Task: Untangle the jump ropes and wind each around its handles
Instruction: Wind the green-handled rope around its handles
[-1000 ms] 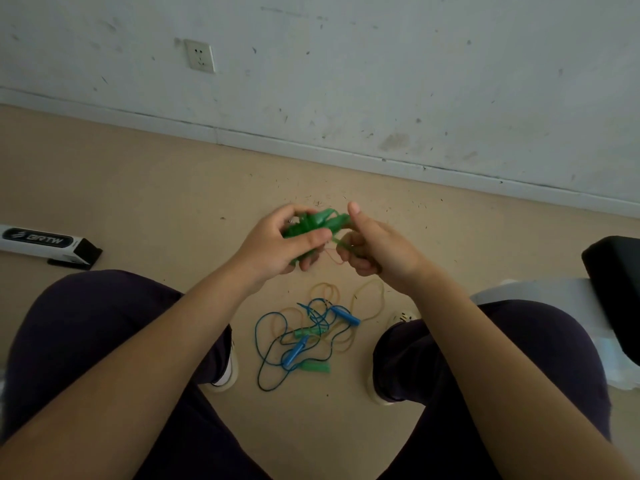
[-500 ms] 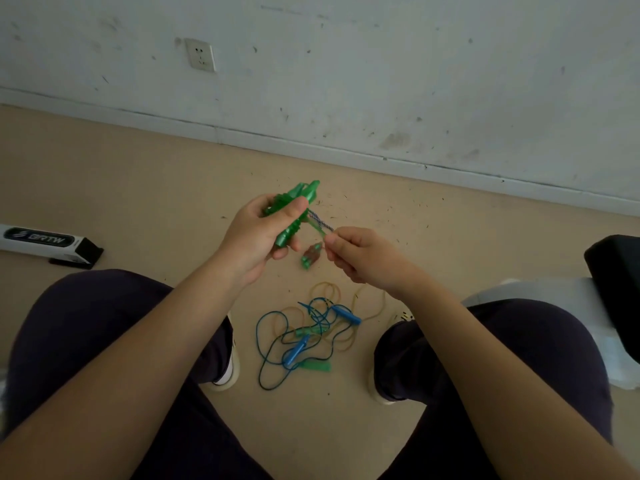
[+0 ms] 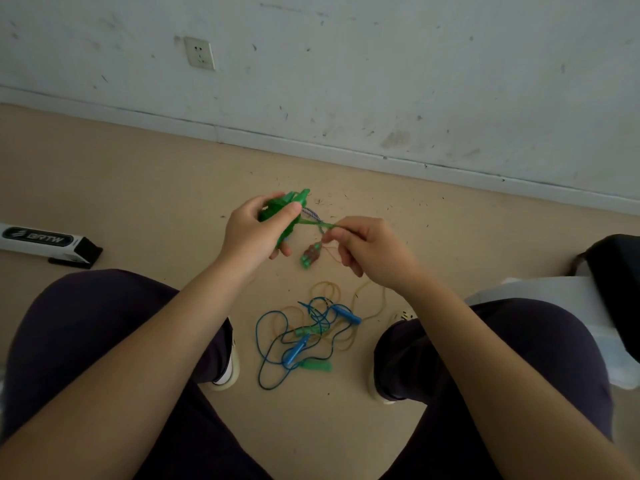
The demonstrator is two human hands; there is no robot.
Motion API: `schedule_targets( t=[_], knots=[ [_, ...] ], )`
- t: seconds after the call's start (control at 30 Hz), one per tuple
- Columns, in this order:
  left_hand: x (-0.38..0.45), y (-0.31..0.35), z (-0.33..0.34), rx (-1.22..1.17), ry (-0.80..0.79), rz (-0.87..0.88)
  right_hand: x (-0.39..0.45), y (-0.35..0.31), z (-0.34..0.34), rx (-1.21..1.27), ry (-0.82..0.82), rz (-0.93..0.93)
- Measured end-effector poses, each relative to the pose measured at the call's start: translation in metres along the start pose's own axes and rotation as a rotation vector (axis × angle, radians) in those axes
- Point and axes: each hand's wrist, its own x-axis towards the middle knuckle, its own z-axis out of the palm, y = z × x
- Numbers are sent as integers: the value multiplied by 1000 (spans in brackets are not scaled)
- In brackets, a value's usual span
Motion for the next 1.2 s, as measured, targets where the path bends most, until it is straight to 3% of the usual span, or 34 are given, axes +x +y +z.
schedule_targets(
  t=[0.13,0.47,0.7,1.0,1.1,1.2],
  knots=[
    [0,-3,1,79,-77,-19,0,2,-4,94,131,7],
    [0,3,0,-68,-82,-28,3,2,-5,335,248,103],
    [-2,10,-4,-38,-94,28,4,6,-7,355,196,146],
    [8,0,-10,-68,128,1,1,-2,6,360,86,100],
    [8,-5,-7,25,89,7,-2,0,5,398,130,48],
    [5,-10,-2,92,-35,19,-4,2,1,644,108,32]
  ],
)
